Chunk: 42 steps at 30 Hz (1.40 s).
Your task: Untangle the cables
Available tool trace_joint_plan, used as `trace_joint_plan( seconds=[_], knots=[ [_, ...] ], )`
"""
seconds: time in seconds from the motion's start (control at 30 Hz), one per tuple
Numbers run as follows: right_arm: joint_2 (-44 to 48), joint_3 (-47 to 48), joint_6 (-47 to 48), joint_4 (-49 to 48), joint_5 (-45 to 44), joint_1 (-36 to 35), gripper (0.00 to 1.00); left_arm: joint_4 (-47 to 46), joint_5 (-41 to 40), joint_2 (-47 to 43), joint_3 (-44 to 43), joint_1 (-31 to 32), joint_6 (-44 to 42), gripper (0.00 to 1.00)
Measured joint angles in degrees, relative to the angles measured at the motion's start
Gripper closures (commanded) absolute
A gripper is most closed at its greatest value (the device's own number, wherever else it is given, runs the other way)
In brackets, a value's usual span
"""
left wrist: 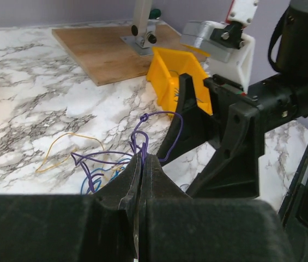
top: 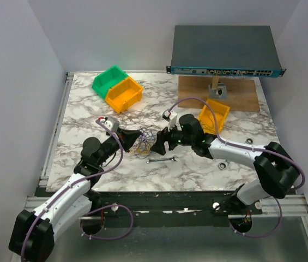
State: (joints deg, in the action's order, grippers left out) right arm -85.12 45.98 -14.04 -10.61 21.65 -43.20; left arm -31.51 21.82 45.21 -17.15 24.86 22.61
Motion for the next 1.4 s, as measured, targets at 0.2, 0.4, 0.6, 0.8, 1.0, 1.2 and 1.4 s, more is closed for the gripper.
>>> trace_joint_plan(
  seconds=[0.2,0.4,0.6,0.8,1.0,1.2,1.4],
  knots=[
    [-3.3,-1.9,-0.2,-10.9,-4.2,-1.7,0.15,-3.3,1.9,-2.8,2.2,0.0,0.8,1.0],
    [-9.1,-2.2,-1.6,-18.7,-10.8,-3.2,0.93,-6.2,2.2,-6.5,4.5,0.0,1.4,1.0],
    [-7.4,-6.3,-8.3,-19.2,-26.3,-3.7,0.99,-2.6,-8.3,-10.1,4.9,0.1,1.5,1.0],
    [5.6,-9.4,-15.5,-9.6,-49.5,-3.5,0.91,6.3,-24.2,-10.8,4.7,0.1,3.0,1.0],
    [14.3,-12.6,-10.1,-12.2,-43.3,-3.2,0.08,5.4,-19.8,-8.0,4.6,0.0,2.7,1.0],
    [9.2,-11.3,-4.1,-15.6,-24.7,-3.2,0.06,0.9,-9.6,-6.1,4.5,0.0,2.0,1.0],
    [1.7,-6.3,0.2,-18.3,-10.2,-3.6,0.06,-3.9,-2.5,-6.6,4.5,0.0,2.1,1.0]
  ],
)
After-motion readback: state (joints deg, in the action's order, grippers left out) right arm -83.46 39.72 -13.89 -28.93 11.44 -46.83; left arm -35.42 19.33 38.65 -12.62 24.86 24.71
